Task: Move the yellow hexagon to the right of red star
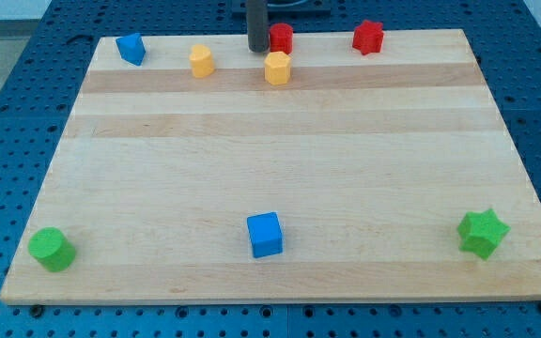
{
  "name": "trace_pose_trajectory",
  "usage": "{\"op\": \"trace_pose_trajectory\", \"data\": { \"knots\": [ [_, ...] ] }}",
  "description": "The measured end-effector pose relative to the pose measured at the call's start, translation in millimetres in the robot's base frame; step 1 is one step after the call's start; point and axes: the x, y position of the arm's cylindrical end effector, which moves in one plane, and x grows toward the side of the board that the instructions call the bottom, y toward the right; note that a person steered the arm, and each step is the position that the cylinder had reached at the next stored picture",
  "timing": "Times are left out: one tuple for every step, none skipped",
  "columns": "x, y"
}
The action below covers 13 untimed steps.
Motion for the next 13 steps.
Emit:
{"op": "trace_pose_trajectory", "data": {
  "knots": [
    [22,0],
    [32,4],
    [36,20],
    [44,44],
    [55,64],
    [56,33],
    [57,-4],
    [82,-8],
    [93,30],
    [93,84],
    [93,141],
    [92,180],
    [91,188]
  ]
}}
